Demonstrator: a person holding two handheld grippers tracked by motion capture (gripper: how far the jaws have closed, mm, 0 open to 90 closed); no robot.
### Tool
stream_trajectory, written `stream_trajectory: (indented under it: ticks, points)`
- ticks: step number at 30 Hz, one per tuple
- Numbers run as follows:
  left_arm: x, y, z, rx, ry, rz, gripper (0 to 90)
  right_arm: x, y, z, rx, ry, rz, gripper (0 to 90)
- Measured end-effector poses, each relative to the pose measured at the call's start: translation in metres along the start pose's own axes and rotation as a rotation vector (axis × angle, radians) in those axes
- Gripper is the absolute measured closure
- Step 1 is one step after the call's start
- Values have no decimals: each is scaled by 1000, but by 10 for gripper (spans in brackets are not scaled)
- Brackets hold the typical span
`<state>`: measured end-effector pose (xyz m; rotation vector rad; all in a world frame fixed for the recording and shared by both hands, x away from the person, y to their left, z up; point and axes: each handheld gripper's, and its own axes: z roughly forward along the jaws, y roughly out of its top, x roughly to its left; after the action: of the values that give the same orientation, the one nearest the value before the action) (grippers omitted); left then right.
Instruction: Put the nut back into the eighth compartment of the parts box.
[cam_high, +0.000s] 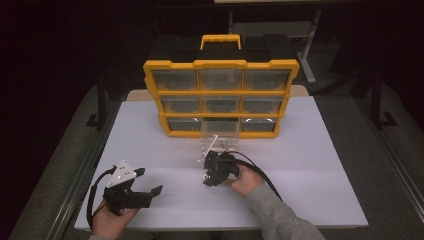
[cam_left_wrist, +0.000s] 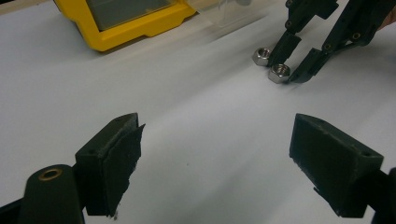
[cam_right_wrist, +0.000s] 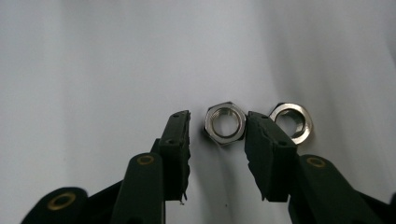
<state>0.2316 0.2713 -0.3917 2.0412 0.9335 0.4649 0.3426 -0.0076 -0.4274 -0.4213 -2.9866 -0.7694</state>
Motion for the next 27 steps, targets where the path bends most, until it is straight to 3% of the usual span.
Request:
stream_trajectory:
  ticks: [4, 6, 11, 13, 27]
  points:
    - [0, 0, 0, 0, 0, 0, 160, 1, 1, 0, 7, -8, 8, 631]
    - [0, 0, 0, -1, 0, 1, 159, 0, 2, 2, -9, -22, -26, 643]
    - [0, 0, 0, -1, 1, 1, 160, 1, 3, 2, 4, -27, -26, 675]
    - [0, 0, 0, 0, 1, 2, 159, -1, 3, 2, -3, -30, -51, 686]
    - [0, 0, -1, 8, 2, -1, 159, -8, 3, 1, -8, 46, -26, 693]
